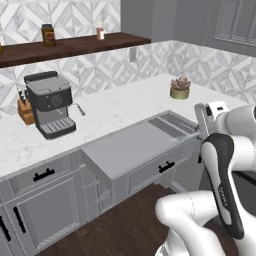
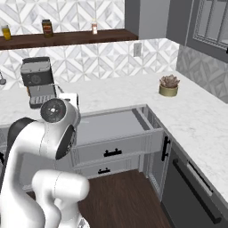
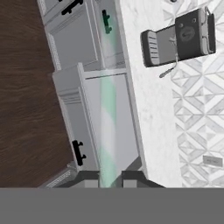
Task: Take a straw from the drawer in front and place it inside the glass cup on the dining counter.
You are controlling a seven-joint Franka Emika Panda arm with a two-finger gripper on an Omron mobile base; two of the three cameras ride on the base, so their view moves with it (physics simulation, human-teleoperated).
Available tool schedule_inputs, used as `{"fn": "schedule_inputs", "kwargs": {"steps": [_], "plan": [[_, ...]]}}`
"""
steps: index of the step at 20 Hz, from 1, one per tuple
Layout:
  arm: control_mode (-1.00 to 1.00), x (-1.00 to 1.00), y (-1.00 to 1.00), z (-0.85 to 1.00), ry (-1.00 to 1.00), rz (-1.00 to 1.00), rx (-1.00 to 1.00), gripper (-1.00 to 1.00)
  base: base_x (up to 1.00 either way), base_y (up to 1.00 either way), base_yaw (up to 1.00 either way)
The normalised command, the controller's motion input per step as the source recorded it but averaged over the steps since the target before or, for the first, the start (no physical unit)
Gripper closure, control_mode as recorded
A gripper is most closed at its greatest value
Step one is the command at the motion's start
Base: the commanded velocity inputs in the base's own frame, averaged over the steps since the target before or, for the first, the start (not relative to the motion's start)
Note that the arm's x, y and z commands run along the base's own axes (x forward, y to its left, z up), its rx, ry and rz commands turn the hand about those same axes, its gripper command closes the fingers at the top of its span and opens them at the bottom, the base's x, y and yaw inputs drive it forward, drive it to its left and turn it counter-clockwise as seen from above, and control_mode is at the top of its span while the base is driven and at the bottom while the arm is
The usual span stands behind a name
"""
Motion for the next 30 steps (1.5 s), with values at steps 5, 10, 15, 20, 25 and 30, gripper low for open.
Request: {"fn": "schedule_inputs", "kwargs": {"steps": [5,10,15,20,25,30], "plan": [[1.00,0.00,0.00,0.00,0.00,0.00,0.00,1.00,-0.46,0.00,-0.30],[1.00,0.00,0.00,0.00,0.00,0.00,0.00,1.00,-0.41,0.00,-0.61],[1.00,0.00,0.00,0.00,0.00,0.00,0.00,1.00,-0.35,0.00,-0.82],[1.00,0.00,0.00,0.00,0.00,0.00,0.00,1.00,-0.33,0.00,-0.80],[1.00,0.00,0.00,0.00,0.00,0.00,0.00,1.00,-0.42,-0.05,-0.75],[1.00,0.00,0.00,0.00,0.00,0.00,0.00,1.00,-0.58,-0.14,-0.66]]}}
